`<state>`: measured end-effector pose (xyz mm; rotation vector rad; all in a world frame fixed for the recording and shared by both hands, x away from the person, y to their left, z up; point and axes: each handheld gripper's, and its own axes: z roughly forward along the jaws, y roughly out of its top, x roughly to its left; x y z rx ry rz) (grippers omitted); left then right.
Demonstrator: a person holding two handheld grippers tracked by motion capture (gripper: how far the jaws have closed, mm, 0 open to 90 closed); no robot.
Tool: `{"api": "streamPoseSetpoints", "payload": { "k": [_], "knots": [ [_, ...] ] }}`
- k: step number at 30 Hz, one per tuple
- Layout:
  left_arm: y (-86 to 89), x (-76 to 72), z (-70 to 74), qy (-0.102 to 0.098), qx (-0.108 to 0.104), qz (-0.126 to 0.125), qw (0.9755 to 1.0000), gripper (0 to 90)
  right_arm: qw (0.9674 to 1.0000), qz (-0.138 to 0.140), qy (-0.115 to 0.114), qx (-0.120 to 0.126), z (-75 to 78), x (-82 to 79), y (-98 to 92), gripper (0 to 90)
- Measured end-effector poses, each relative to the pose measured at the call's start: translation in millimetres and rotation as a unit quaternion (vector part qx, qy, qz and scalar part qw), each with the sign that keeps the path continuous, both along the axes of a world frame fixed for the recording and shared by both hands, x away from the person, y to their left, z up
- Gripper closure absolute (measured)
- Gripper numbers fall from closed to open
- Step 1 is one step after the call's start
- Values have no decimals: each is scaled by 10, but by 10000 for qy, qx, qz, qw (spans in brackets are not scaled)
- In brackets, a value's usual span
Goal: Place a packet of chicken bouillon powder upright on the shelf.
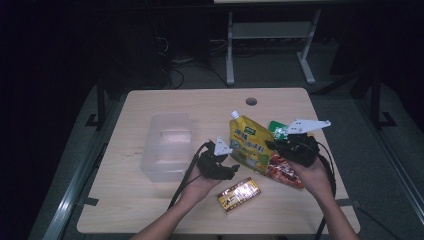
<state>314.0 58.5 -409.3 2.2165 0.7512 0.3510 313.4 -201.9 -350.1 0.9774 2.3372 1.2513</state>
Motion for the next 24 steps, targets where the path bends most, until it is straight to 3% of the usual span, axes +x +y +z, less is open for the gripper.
{"api": "streamPoseSetpoints", "payload": {
  "k": [8, 9, 12, 20, 24],
  "knots": [
    [-13, -14, -3, -27, -4, -29, 10000, 401, 9999, 21, 113, -2, -83, 8, 42, 779],
    [-16, -20, -1, -23, 41, -79, 10000, 401, 9997, -8, 226, -3, -121, 47, 79, 740],
    [-14, -37, 4, -22, 34, -103, 9999, 401, 9996, -91, 269, -17, -167, 92, 138, 712],
    [19, -77, 4, -18, -3, -174, 9998, 401, 9987, -295, 392, 168, -265, 224, 201, 710],
    [52, -121, 22, -38, -54, -222, 9997, 399, 9975, -318, 547, 300, -301, 295, 189, 821]
  ]
}}
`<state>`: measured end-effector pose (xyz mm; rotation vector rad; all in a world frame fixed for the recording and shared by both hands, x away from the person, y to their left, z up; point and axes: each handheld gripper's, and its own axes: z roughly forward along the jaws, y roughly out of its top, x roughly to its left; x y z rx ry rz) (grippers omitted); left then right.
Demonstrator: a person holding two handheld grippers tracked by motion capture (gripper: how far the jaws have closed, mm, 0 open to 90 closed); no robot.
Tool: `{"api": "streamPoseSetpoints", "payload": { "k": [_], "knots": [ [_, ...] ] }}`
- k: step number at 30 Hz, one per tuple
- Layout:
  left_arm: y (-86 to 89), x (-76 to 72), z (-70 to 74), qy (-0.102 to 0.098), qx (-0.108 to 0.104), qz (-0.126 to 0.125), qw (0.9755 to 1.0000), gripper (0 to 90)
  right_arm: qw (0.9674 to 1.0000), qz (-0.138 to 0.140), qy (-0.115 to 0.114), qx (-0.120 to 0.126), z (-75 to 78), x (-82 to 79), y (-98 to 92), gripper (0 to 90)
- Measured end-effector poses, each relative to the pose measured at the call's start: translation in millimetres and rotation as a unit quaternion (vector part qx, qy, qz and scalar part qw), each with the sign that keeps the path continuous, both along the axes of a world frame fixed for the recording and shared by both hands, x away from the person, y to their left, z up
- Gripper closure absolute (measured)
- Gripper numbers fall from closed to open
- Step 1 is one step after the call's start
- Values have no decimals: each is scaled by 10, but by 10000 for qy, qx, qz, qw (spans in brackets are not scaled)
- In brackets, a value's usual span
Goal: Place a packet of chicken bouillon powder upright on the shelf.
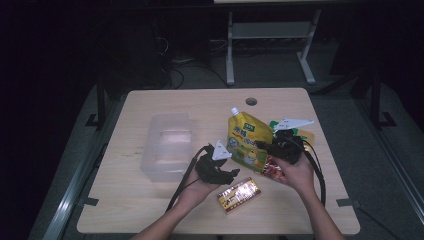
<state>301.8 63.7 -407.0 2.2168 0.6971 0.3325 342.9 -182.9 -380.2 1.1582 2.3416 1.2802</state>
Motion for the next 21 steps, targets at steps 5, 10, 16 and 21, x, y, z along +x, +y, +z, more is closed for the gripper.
{"api": "streamPoseSetpoints", "payload": {
  "k": [5, 10, 16, 21],
  "knots": [
    [40, -97, 11, -7, -71, -124, 9999, 395, 10000, 76, 51, -31, 13, 17, 6, 894],
    [102, -182, 27, -60, -136, -220, 9996, 388, 9996, 256, 8, -104, 84, 17, 76, 898],
    [177, -270, 53, -122, -270, -294, 9991, 372, 9991, 357, -181, -146, 206, 17, 194, 900],
    [223, -361, 47, -106, -337, -355, 9987, 367, 9985, 430, -313, -132, 343, 36, 267, 900]
  ]
}}
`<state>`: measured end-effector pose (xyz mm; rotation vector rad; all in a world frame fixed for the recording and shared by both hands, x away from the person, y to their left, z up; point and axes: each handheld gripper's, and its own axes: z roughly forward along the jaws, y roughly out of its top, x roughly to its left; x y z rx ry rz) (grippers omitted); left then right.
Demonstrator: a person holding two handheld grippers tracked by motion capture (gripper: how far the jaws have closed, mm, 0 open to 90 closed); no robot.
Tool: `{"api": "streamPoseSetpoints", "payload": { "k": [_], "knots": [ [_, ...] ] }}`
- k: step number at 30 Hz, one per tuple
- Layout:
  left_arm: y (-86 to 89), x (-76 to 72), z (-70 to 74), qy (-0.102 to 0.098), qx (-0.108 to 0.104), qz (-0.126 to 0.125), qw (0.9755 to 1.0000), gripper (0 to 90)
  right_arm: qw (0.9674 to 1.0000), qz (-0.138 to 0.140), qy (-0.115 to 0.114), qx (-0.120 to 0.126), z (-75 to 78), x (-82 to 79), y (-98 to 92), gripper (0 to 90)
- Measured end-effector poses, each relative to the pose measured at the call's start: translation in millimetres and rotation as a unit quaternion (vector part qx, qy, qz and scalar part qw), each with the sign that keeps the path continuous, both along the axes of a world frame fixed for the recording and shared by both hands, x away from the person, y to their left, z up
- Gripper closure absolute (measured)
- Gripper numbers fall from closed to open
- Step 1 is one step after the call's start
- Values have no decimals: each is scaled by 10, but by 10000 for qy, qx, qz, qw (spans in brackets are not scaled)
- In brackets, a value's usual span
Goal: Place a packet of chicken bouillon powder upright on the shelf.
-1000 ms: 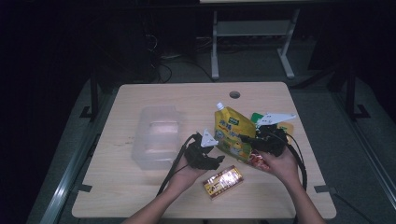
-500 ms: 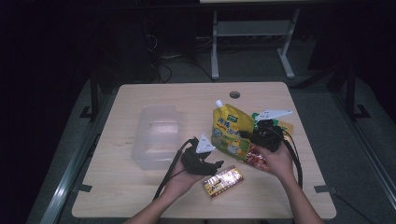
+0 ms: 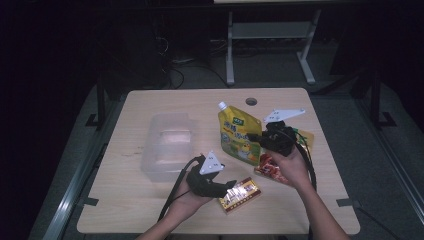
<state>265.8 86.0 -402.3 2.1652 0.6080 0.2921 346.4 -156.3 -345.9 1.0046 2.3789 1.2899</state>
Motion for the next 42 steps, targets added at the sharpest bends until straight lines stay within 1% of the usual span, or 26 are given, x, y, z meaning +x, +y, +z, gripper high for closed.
{"api": "streamPoseSetpoints", "payload": {
  "k": [1, 2, 3, 4, 7, 9, 10, 13, 14, 15, 16, 17, 18, 19, 22, 23, 24, 25, 28, 29, 30, 31, 37, 39, 42],
  "knots": [
    [10, -26, -8, 11, -26, -29, 10000, 367, 10000, 33, -19, 9, 25, 10, 13, 900],
    [10, -26, -8, 11, -26, -29, 10000, 365, 10000, 33, -19, 9, 25, 10, 13, 900],
    [21, -47, -14, 4, -2, -57, 10000, 365, 10000, 40, -16, 10, 59, 11, 38, 900],
    [33, -85, -37, 21, -36, -99, 9999, 358, 9999, 97, -62, 11, 109, 13, 83, 900],
    [43, -127, -63, 24, -83, -122, 9999, 351, 9998, 164, -77, 25, 152, 24, 128, 899],
    [50, -191, -91, 46, -171, -198, 9996, 346, 9996, 265, -111, 68, 215, 47, 197, 900],
    [52, -208, -95, -5, -160, -246, 9996, 343, 9994, 306, -106, 100, 239, 53, 227, 900],
    [43, -250, -104, 20, -196, -311, 9993, 337, 9989, 418, -164, 141, 308, 70, 340, 900],
    [37, -284, -105, 19, -239, -388, 9990, 337, 9986, 464, -206, 119, 331, 78, 384, 900],
    [37, -284, -105, 19, -239, -388, 9990, 336, 9986, 464, -206, 119, 331, 78, 384, 900],
    [28, -311, -110, 23, -245, -506, 9984, 335, 9979, 582, -236, 147, 386, 90, 498, 900],
    [28, -311, -110, 23, -245, -506, 9984, 333, 9979, 582, -236, 147, 386, 90, 498, 900],
    [26, -325, -112, -23, -226, -550, 9982, 333, 9977, 624, -239, 147, 402, 96, 537, 900],
    [30, -338, -113, -27, -190, -602, 9980, 332, 9963, 780, -299, 184, 436, 121, 659, 900],
    [38, -369, -123, -54, -141, -619, 9980, 328, 9953, 896, -281, 220, 466, 133, 828, 900],
    [46, -382, -125, -31, -183, -616, 9979, 328, 9945, 970, -356, 171, 467, 150, 881, 899],
    [50, -389, -133, -25, -234, -640, 9977, 326, 9940, 1023, -342, 203, 473, 160, 952, 899],
    [50, -389, -133, -25, -234, -640, 9977, 323, 9935, 1063, -316, 262, 475, 170, 1008, 900],
    [83, -404, -139, -96, -222, -661, 9975, 316, 9922, 1151, -338, 331, 479, 197, 1143, 899],
    [83, -404, -139, -96, -222, -661, 9975, 315, 9922, 1151, -338, 331, 479, 197, 1143, 899],
    [91, -408, -139, -74, -243, -656, 9975, 315, 9917, 1185, -330, 365, 476, 204, 1188, 899],
    [104, -417, -131, -85, -224, -649, 9976, 314, 9909, 1263, -356, 312, 464, 225, 1277, 899],
    [153, -456, -148, -43, -278, -627, 9976, 299, 9892, 1390, -309, 346, 413, 263, 1469, 899],
    [170, -465, -148, -36, -309, -676, 9972, 287, 9886, 1433, -302, 342, 390, 272, 1525, 899],
    [209, -499, -127, -95, -243, -709, 9971, 282, 9879, 1485, -267, 360, 354, 276, 1602, 899]
  ]
}}
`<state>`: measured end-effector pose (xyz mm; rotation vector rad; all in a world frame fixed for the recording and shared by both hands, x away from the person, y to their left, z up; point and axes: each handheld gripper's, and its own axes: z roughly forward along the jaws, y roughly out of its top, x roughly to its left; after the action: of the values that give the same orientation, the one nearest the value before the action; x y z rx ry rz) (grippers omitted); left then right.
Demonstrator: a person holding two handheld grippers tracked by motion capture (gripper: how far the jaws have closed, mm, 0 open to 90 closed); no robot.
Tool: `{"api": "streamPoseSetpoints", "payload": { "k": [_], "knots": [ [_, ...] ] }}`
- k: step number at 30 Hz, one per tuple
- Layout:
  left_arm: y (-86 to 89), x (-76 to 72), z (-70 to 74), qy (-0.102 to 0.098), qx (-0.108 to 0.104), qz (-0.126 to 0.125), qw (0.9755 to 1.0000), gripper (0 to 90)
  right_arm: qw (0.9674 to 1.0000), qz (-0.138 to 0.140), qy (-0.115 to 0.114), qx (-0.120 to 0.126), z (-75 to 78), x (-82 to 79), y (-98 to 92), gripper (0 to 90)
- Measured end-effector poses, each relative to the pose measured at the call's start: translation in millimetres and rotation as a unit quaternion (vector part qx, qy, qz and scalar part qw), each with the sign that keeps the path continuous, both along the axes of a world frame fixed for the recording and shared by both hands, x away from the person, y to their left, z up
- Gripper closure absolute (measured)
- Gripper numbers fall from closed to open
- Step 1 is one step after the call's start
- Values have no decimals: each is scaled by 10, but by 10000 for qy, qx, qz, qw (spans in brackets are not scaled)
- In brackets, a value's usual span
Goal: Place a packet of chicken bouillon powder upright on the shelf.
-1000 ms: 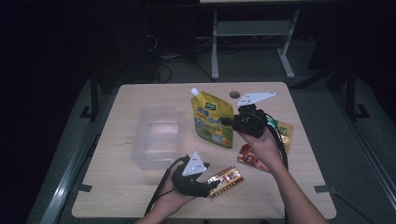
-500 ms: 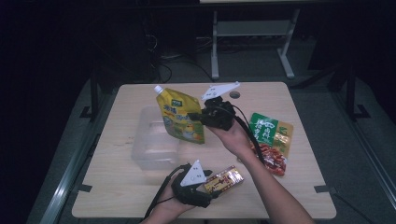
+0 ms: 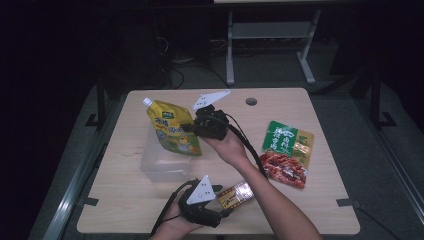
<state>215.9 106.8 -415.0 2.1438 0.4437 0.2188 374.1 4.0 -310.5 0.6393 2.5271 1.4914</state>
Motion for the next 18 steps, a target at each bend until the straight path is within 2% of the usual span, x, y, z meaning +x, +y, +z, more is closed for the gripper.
{"api": "streamPoseSetpoints", "payload": {
  "k": [2, 6, 11, 15, 18],
  "knots": [
    [30, -16, -2, -27, -47, 18, 10000, 282, 10000, 30, 10, 0, -12, 0, 49, 899],
    [79, -37, -11, -26, -15, 37, 10000, 282, 10000, 60, 18, 34, -23, 2, 133, 899],
    [89, -61, -16, 1, -47, 52, 10000, 282, 9999, 163, -3, 32, -59, 20, 259, 899],
    [93, -52, -28, -58, -5, 3, 10000, 282, 9998, 192, 2, 44, -83, 34, 318, 899],
    [95, -46, -42, -36, 5, 21, 10000, 282, 9998, 194, 44, 41, -146, 52, 367, 899]
  ]
}}
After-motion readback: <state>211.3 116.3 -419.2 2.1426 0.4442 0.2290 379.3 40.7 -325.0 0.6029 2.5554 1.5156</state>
